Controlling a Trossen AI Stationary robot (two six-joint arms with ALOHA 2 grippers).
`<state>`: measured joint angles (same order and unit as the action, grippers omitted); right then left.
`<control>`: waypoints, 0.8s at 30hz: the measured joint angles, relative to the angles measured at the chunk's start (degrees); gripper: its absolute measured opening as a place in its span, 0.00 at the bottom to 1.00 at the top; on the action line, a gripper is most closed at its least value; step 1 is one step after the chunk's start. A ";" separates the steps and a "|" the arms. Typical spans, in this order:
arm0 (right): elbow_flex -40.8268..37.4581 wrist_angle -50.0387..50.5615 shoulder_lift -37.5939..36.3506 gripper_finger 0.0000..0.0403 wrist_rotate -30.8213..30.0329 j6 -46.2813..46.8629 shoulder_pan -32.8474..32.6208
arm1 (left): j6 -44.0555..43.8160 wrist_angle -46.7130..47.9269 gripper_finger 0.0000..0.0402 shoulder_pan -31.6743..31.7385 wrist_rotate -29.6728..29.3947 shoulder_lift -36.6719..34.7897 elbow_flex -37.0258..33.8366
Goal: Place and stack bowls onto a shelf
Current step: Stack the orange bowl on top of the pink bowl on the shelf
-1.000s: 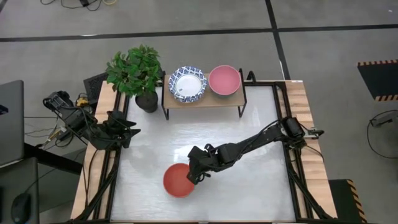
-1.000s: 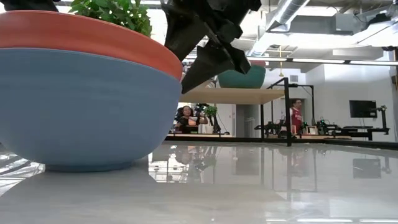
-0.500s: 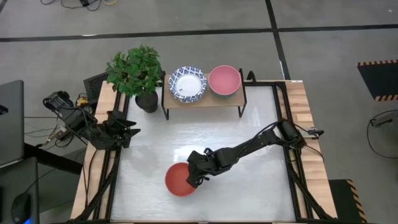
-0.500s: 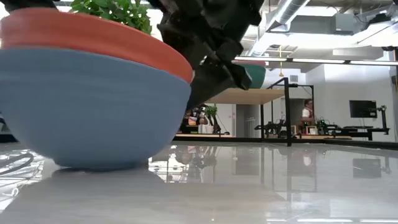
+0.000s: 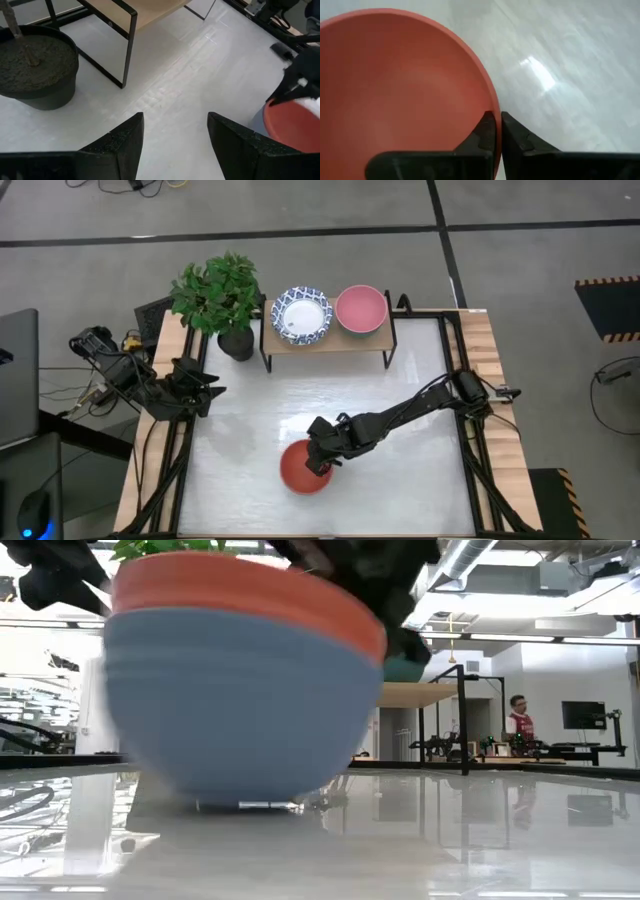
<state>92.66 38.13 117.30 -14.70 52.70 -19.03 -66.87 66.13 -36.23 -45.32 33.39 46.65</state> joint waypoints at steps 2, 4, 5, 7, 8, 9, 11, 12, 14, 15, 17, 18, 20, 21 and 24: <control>0.05 1.77 -0.73 0.07 -0.17 1.15 0.51 | -0.02 -0.01 0.51 -0.02 -0.02 0.00 0.00; 0.06 5.14 -2.13 0.07 -0.82 1.32 1.05 | -0.28 -0.02 0.51 -0.02 -0.05 0.00 0.00; 0.06 6.59 -2.66 0.07 -1.45 1.35 1.32 | -0.36 -0.01 0.51 -0.01 -0.07 0.00 0.00; 0.04 9.61 -4.14 0.07 -3.56 1.45 1.97 | -0.37 -0.02 0.51 0.00 -0.09 -0.01 0.00; 0.00 11.12 -5.22 0.07 -3.88 1.42 2.11 | -0.39 -0.02 0.51 0.00 -0.09 0.02 0.00; -0.04 12.08 -5.95 0.07 -4.56 1.47 2.42 | -0.39 0.00 0.51 0.00 -0.09 0.02 0.00; 0.11 14.52 -7.57 0.07 -4.82 1.45 3.22 | -0.25 -0.02 0.51 -0.02 -0.11 0.06 0.00; 0.02 16.44 -8.64 0.07 -4.78 1.43 3.47 | -0.20 -0.01 0.51 0.00 -0.11 0.17 0.00; -0.02 18.49 -9.57 0.07 -4.59 1.46 4.36 | -0.22 0.02 0.51 -0.02 -0.12 0.39 0.00; 0.00 19.94 -10.31 0.07 -4.54 1.55 4.76 | -0.22 0.04 0.51 0.00 -0.11 0.48 0.00; -0.02 23.61 -11.57 0.07 -4.37 2.04 5.50 | -0.14 0.12 0.51 -0.02 -0.11 0.77 0.00; 0.03 24.84 -11.77 0.07 -4.07 2.18 5.96 | -0.02 0.15 0.51 0.00 -0.11 0.82 0.00; 0.00 28.11 -13.01 0.07 -3.76 2.63 6.62 | -0.02 0.15 0.51 -0.02 -0.09 0.90 0.00; -0.07 29.08 -13.30 0.07 -3.29 2.80 6.89 | -0.02 0.16 0.51 -0.01 -0.08 0.97 0.00; -0.10 30.00 -14.33 0.07 -1.35 2.80 8.26 | -0.03 0.17 0.51 -0.02 -0.09 1.00 0.00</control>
<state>92.57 68.14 102.97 -16.05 55.51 -10.77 -66.90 66.30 -36.25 -45.41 34.39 46.65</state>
